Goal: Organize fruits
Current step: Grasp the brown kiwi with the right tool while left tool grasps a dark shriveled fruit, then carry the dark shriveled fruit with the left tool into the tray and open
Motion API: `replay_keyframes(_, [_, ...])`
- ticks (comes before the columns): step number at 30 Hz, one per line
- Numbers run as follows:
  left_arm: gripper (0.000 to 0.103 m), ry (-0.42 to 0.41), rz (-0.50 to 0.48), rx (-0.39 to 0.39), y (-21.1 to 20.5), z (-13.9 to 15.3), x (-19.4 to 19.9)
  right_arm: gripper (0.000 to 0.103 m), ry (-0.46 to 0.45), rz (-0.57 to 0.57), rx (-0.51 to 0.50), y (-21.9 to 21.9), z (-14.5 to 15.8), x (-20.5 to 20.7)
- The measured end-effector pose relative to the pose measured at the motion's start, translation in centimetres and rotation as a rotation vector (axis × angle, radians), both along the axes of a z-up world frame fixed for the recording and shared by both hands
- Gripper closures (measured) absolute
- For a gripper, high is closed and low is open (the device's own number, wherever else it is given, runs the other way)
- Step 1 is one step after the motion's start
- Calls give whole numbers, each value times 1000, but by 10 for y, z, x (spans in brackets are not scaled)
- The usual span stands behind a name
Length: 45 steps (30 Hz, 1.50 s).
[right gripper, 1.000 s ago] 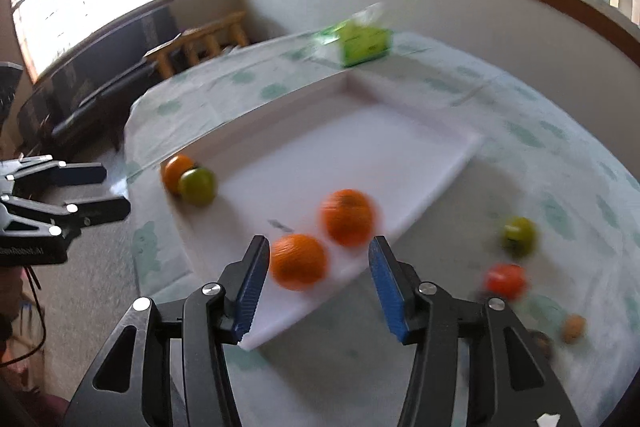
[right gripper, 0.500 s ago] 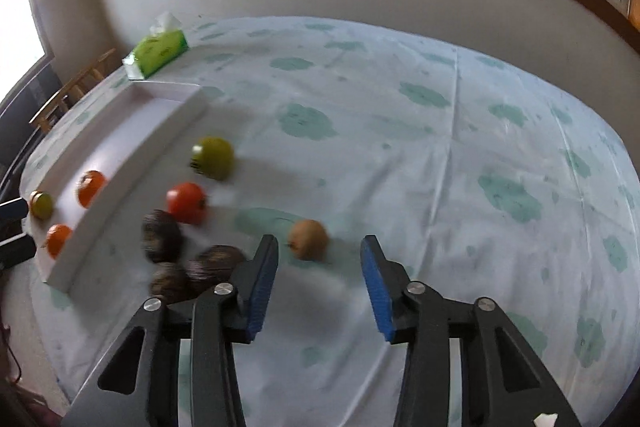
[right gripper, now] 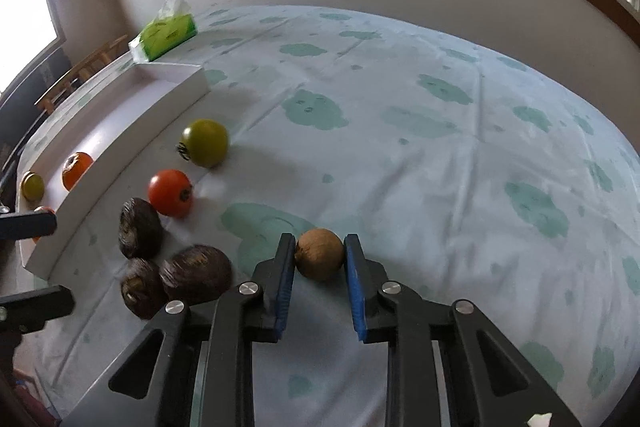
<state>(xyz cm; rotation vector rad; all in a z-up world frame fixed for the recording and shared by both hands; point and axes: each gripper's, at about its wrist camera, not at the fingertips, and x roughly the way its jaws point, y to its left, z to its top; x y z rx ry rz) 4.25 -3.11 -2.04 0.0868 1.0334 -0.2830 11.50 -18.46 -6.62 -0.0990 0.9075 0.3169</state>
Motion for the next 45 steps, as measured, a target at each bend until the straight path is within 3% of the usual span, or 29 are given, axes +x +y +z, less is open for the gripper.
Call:
replay_keyframes(8, [41, 61, -14, -44, -25, -18, 12, 80, -6, -162, -10, -60, -1, -30])
replay_keyframes(13, [59, 86, -6, -43, -35, -26, 22, 80, -11, -210, 6, -85, -1, -48])
replay_keyframes(16, [65, 87, 8, -30, -37, -29, 25, 80, -18, -216, 15, -87, -1, -51])
replay_keyframes(33, [66, 85, 16, -29, -30, -24, 16, 80, -17, -218, 25, -88, -1, -50])
replay_keyframes(45, [66, 31, 78, -48, 16, 13, 1, 79, -20, -216, -7, -84, -2, -50])
